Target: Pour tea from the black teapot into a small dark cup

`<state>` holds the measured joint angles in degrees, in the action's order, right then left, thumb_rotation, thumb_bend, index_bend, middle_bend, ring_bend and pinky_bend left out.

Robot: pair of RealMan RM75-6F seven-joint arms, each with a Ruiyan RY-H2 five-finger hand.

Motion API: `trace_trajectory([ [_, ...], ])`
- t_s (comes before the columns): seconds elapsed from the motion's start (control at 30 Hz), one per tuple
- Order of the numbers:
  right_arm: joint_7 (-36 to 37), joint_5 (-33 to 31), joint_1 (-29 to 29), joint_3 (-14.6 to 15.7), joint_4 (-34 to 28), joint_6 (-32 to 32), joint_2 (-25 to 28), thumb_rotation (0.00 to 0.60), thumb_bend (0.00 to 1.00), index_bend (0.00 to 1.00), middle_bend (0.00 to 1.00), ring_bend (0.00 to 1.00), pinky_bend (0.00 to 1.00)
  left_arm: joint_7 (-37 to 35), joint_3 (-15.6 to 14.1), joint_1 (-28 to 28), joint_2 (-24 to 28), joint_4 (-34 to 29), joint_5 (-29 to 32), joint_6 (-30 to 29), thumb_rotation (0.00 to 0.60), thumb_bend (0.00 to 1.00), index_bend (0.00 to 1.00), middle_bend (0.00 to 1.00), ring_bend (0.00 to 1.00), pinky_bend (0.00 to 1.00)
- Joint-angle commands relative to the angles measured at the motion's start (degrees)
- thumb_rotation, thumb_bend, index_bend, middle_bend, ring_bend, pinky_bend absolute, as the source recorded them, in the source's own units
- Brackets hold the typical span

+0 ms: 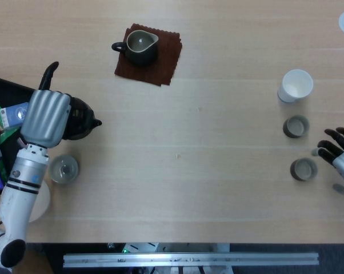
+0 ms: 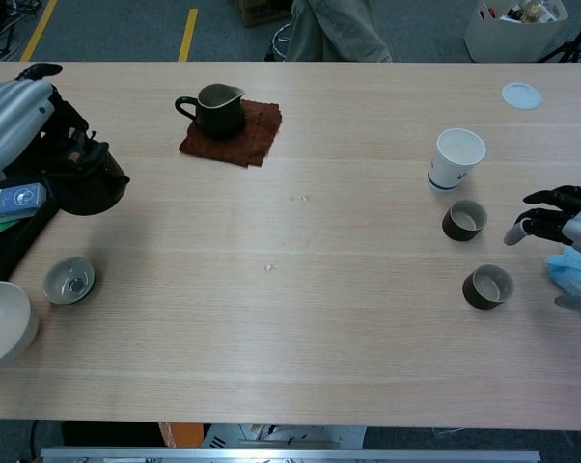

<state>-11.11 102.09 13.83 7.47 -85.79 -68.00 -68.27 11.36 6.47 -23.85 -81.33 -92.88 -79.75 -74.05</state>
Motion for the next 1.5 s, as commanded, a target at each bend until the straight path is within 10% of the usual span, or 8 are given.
trace_trajectory([
  [0.03,-1.05,-0.52,-0.19,-0.10,0.78,0.03,-1.35,0.600,0.06,0.31,0.30,0.12,0.15,-0.06,-0.05,0.05,0.02,-0.05,-0.02,0.04,0.536,0.39,1.00,1.00,0.84,0.07],
  [1.5,-11.58,-6.88,3.73,-0.41,8.80,7.84,-12.54,0.600,0.14,0.39,0.29,0.12,0.09,-3.80,-0.54,1.32,1.55,0.19,-0.49,0.48,0.561,0.39,1.00,1.00,0.84,0.06],
])
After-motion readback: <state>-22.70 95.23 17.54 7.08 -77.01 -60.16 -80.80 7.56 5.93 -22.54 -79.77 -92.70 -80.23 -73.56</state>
